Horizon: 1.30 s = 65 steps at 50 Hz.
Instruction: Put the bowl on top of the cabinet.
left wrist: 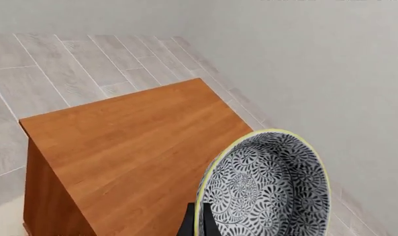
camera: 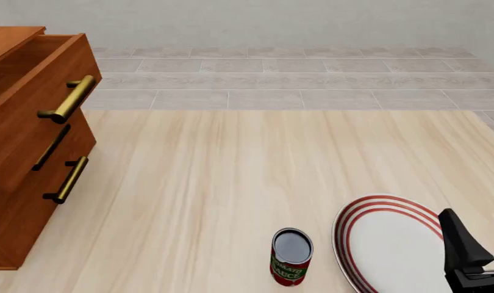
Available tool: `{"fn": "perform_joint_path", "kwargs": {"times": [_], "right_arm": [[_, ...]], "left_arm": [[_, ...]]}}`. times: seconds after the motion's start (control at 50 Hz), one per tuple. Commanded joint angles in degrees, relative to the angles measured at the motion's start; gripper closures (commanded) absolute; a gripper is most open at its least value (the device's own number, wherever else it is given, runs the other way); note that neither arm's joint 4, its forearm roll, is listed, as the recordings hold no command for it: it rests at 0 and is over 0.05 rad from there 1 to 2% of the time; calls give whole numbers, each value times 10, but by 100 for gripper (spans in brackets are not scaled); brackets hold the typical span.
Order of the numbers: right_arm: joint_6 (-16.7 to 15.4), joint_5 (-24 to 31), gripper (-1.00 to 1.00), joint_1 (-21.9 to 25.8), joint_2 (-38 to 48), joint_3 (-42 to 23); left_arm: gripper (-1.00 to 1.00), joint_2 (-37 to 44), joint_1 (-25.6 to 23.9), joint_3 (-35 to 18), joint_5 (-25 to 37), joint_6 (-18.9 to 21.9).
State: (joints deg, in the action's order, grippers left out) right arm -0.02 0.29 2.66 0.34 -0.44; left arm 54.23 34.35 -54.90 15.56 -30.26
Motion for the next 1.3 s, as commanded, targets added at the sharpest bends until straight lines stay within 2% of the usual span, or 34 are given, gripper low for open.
{"fn": "perform_joint_path", "kwargs": {"times": [0.02,0.2,0.32,0.34,0.92,1.3], "right_arm": [[0,1,-100,0,-1,0],[1,1,-100,0,-1,-1],[-1,1,-100,1,-1,0],[0,1,-100,1,-1,0],[1,-1,-100,2,-3,1],[0,-3,-100,8,-3,1]], "left_arm": [[100,5,7,2,-6,4],[100,4,10,-1,-5,10],[100,6,2,3,-16,1],[-100,5,-3,3,-20,0],[-100,-2,7,-7,-14,-7],[-100,-38,36,-49,20,-3]]}}
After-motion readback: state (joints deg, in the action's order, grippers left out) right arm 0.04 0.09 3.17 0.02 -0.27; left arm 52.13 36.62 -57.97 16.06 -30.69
